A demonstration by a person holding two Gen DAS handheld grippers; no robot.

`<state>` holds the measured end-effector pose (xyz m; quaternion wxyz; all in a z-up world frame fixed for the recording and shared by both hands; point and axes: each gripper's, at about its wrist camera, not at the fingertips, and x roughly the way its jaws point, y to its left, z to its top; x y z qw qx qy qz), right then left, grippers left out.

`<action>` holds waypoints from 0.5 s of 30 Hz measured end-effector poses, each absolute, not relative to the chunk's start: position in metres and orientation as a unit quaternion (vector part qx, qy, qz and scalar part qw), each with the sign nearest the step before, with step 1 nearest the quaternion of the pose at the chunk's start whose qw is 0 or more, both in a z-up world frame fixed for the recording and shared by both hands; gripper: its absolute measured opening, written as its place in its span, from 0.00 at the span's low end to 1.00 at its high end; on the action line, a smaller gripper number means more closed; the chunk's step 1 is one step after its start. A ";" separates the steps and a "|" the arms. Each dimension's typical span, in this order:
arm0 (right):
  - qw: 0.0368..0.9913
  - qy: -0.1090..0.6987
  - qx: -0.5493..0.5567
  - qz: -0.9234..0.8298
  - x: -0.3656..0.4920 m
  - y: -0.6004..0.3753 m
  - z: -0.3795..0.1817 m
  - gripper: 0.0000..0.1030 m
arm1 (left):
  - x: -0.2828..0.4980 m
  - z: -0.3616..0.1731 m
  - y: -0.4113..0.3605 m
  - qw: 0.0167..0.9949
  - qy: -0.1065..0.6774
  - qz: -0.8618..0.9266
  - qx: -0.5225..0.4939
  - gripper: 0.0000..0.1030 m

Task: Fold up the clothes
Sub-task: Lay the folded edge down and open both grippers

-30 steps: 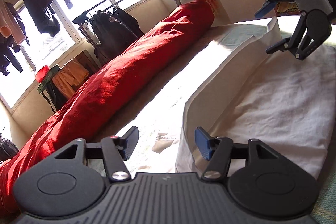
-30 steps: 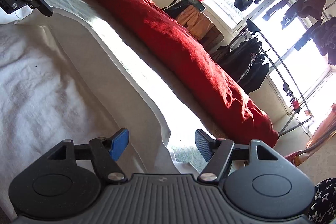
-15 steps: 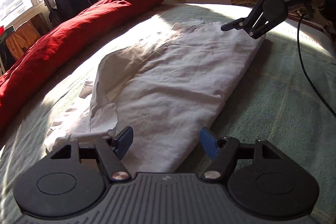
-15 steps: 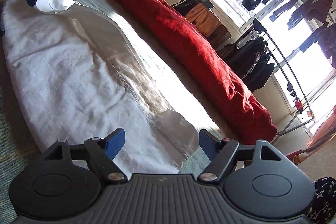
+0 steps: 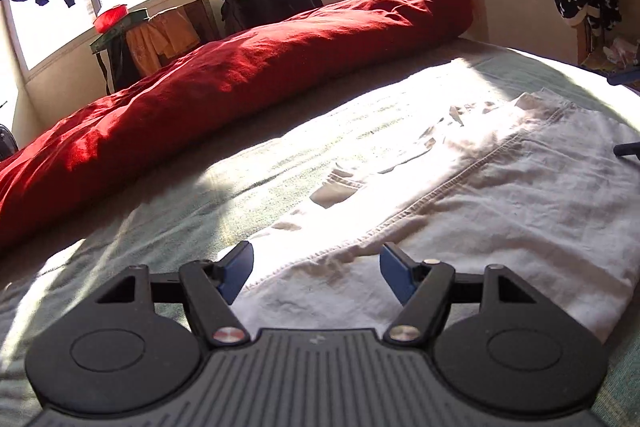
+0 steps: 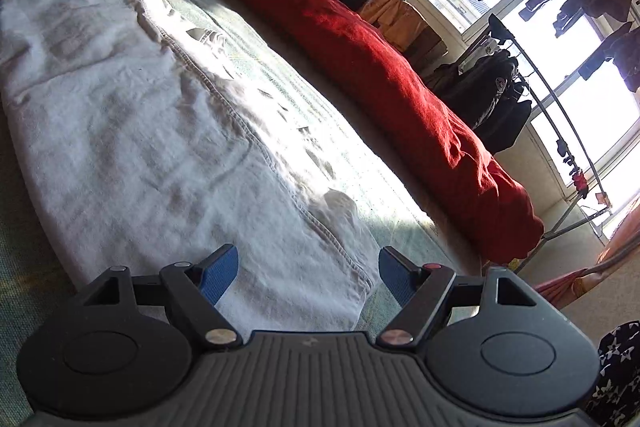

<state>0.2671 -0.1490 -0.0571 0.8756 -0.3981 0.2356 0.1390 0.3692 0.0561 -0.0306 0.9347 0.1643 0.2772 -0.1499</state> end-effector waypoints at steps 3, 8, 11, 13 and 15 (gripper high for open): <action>0.879 0.242 -0.386 0.139 0.267 -0.152 -0.057 0.78 | 0.357 -0.039 0.049 0.923 0.283 -0.189 0.178 0.69; 0.882 0.257 -0.368 0.145 0.267 -0.154 -0.059 0.78 | 0.346 -0.059 0.047 0.908 0.310 -0.190 0.206 0.70; 0.881 0.284 -0.349 0.144 0.268 -0.166 -0.063 0.78 | 0.347 -0.053 0.063 0.912 0.331 -0.172 0.173 0.72; 0.891 0.309 -0.298 0.149 0.274 -0.182 -0.056 0.78 | 0.349 -0.044 0.069 0.913 0.339 -0.167 0.154 0.70; 0.898 0.336 -0.232 0.162 0.284 -0.197 -0.046 0.79 | 0.355 -0.032 0.071 0.914 0.345 -0.187 0.101 0.70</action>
